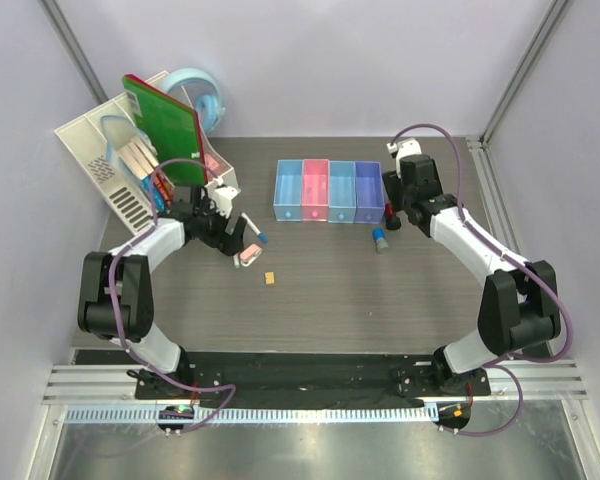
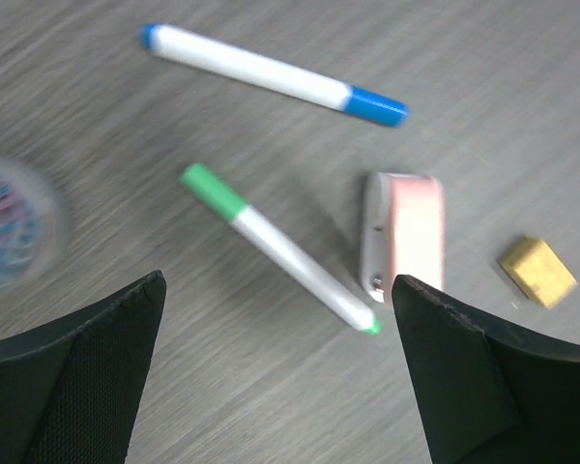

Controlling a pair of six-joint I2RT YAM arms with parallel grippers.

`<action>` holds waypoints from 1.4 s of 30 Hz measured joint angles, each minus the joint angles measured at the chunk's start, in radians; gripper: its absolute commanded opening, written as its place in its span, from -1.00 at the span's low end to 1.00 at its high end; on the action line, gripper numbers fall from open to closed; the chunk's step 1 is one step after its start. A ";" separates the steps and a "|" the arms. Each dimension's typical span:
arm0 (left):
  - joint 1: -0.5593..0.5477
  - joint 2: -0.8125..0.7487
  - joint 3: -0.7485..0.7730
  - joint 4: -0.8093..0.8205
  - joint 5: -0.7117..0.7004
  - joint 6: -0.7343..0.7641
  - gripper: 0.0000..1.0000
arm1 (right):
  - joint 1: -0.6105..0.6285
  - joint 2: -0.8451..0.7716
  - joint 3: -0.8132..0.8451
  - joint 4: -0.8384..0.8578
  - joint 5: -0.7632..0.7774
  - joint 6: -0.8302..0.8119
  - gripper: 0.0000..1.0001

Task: Sort the stationery into containers
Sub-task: Pick up the stapler from the center of the board.

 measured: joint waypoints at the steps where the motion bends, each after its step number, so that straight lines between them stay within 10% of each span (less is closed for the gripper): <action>1: -0.007 -0.001 0.004 -0.018 0.019 0.026 0.99 | -0.003 0.000 0.000 0.000 0.000 -0.003 0.51; 16: -0.122 0.074 0.056 -0.151 0.093 0.269 0.92 | -0.061 0.000 0.000 -0.007 0.000 -0.009 0.51; 20: -0.123 0.134 0.069 -0.158 0.087 0.303 0.35 | -0.063 0.000 0.000 -0.008 0.000 -0.008 0.50; 28: -0.131 0.182 0.140 -0.214 0.087 0.327 0.06 | -0.067 0.000 -0.003 -0.009 -0.002 0.002 0.50; 35: -0.149 0.182 0.145 -0.254 0.089 0.341 -1.00 | -0.067 0.000 -0.004 -0.009 -0.003 0.006 0.50; 42: -0.166 0.174 0.163 -0.323 0.096 0.349 -1.00 | -0.069 0.000 -0.004 -0.009 -0.003 0.006 0.50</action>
